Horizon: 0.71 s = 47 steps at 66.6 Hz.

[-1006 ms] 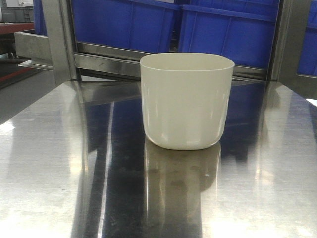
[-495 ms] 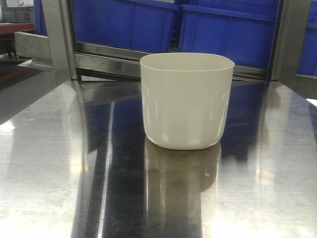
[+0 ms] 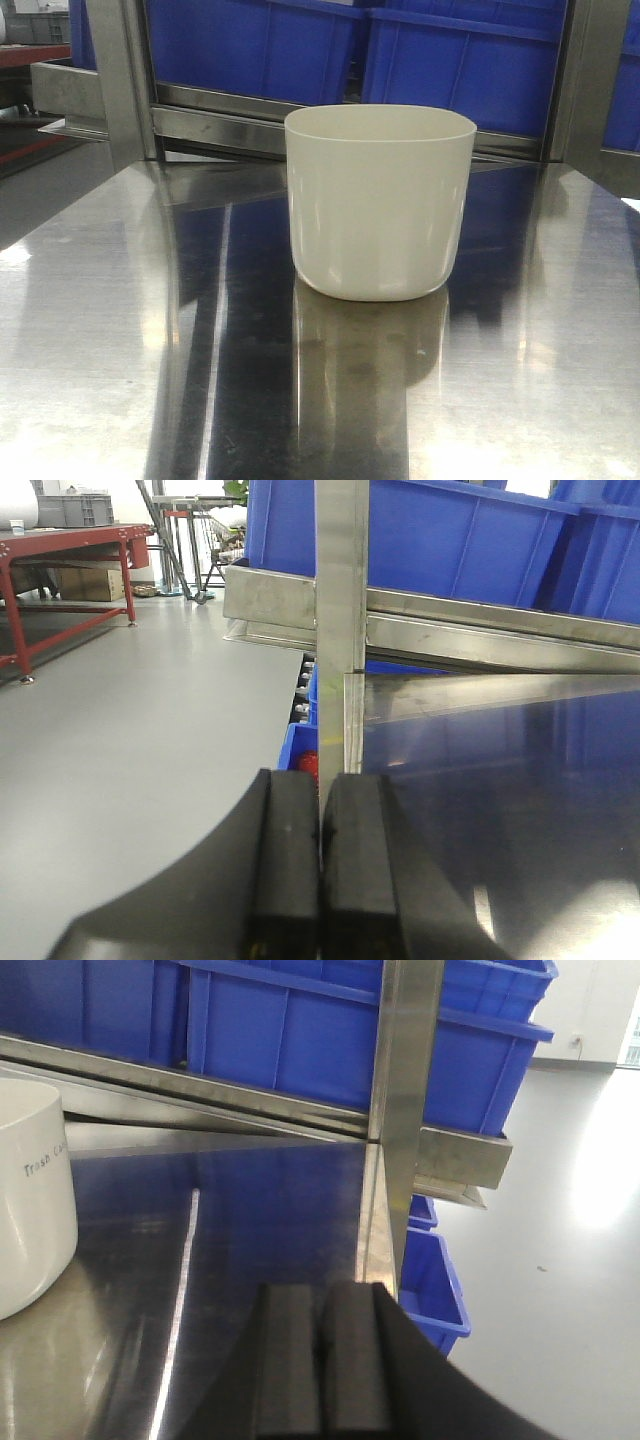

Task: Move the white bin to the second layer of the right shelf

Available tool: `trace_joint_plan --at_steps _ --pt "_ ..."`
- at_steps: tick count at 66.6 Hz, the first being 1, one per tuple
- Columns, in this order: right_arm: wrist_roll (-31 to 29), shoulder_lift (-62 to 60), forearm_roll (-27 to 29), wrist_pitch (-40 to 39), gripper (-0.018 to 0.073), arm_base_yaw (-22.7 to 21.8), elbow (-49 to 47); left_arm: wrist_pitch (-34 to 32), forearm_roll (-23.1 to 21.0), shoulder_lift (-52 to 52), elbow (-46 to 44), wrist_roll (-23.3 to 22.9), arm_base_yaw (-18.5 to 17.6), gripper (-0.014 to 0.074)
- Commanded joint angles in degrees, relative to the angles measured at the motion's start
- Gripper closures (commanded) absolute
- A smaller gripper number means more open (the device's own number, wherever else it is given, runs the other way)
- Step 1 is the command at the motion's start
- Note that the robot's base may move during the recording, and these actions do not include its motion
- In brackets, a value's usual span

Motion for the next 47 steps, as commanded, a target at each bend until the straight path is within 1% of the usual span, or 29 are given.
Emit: trace_joint_plan --at_steps 1,9,15,36,39,41,44,47 --pt "-0.35 0.27 0.74 -2.26 0.0503 -0.15 -4.46 -4.62 -0.36 -0.92 2.11 -0.27 -0.23 0.0512" --pt "-0.35 5.74 0.74 4.36 0.0503 -0.15 -10.16 -4.62 -0.36 -0.92 2.11 -0.27 -0.23 0.0512" --pt "-0.35 11.46 0.86 6.4 0.0503 -0.15 -13.42 -4.62 -0.36 -0.92 2.11 -0.27 -0.23 0.0512" --pt "-0.35 35.93 0.96 7.03 0.0503 -0.15 -22.61 -4.62 -0.36 -0.92 2.11 -0.27 -0.23 0.0512" --pt "-0.35 38.45 -0.12 7.02 0.0503 -0.15 -24.17 -4.62 -0.36 -0.92 2.11 -0.27 -0.23 0.0512" --pt "-0.35 39.99 -1.89 7.01 0.0503 -0.09 -25.06 -4.62 -0.36 -0.92 2.11 -0.27 -0.23 0.0512" --pt "-0.26 42.86 -5.65 7.02 0.0503 0.34 -26.74 -4.62 -0.36 -0.92 2.11 -0.27 -0.23 0.0512" --pt "1.52 44.69 -9.32 7.49 0.0503 1.29 -28.32 -4.62 -0.36 -0.92 2.11 -0.27 -0.23 0.0512"
